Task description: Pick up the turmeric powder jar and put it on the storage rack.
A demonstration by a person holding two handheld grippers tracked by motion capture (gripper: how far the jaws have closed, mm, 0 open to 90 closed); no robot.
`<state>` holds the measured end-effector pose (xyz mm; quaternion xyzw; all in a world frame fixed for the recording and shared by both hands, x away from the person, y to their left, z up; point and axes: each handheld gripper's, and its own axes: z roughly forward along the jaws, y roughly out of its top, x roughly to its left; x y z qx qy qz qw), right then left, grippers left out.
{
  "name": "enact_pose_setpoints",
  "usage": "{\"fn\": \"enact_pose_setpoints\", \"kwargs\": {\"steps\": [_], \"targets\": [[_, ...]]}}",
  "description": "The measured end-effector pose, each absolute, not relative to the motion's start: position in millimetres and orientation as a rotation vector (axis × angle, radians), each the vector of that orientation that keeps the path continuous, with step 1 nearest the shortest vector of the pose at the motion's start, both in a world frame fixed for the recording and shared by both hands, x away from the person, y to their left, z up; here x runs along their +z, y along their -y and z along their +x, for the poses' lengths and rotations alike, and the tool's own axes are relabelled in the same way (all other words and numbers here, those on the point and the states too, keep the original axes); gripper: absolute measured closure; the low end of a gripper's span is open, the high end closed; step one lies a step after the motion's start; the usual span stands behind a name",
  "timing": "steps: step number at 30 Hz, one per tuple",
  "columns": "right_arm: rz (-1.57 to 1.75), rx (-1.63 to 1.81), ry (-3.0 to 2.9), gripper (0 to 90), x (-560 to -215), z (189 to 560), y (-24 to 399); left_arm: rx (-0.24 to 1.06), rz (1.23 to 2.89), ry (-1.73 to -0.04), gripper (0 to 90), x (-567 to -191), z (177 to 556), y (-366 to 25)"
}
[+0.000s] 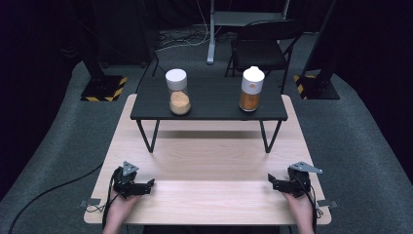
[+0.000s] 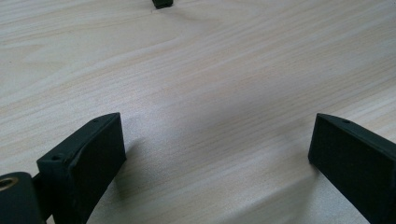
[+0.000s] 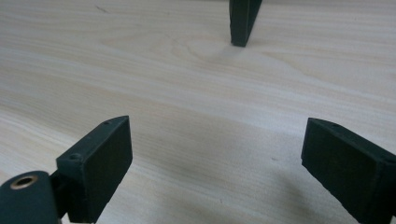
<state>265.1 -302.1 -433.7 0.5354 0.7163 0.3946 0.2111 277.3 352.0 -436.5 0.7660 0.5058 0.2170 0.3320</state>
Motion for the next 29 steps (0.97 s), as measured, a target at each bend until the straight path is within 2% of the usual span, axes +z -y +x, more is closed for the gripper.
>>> {"fn": "enact_pose_setpoints", "kwargs": {"steps": [21,29], "targets": [[1.44,0.907,-2.058,7.3,-432.1,269.0,277.6,0.567,2.002,-1.323,3.3,-436.4,276.1,-351.7],[1.481,0.879,-2.04,1.0,-431.0,271.1,273.3,0.567,2.003,-1.324,3.3,-436.2,275.4,-351.6]]}}
